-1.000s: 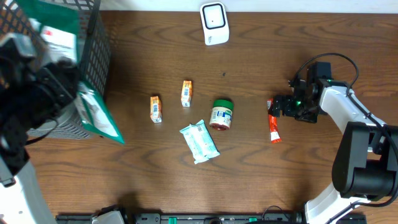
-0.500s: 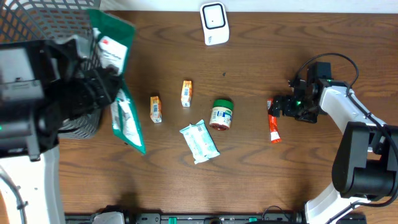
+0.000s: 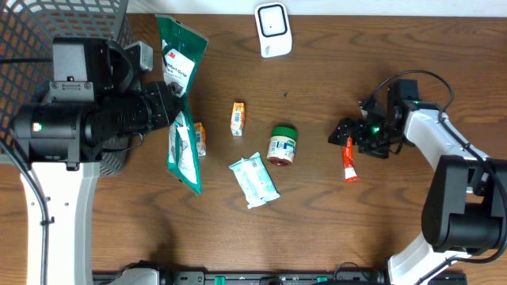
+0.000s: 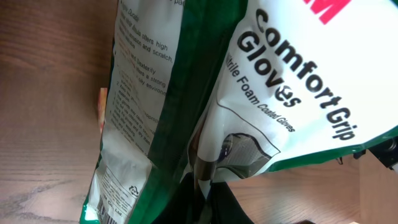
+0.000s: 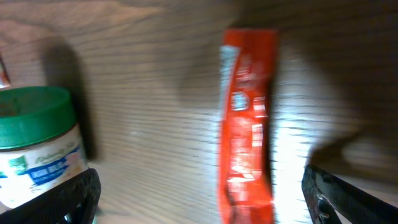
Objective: Scan the item barcode
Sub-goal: 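Lift the gloves pack out of the basket with the left gripper, then carry the gloves pack right and lay it flat beside the jar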
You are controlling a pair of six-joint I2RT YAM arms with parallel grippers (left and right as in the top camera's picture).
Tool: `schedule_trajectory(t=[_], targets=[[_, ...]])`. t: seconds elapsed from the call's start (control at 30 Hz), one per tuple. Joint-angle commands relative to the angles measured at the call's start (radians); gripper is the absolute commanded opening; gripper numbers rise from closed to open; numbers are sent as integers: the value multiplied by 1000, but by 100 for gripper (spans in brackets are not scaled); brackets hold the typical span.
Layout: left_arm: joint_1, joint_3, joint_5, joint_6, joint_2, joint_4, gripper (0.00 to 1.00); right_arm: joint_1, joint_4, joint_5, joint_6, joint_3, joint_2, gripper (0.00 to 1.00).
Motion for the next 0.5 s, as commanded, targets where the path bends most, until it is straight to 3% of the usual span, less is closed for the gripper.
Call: schedule_trajectory(t=[0.0,0.47], targets=[[-3,2,-9,20,6,5,8,42,-1,-42,38,0,10,99],[-3,2,-10,20,6,5,8,231,77,-43,148,0,10,99]])
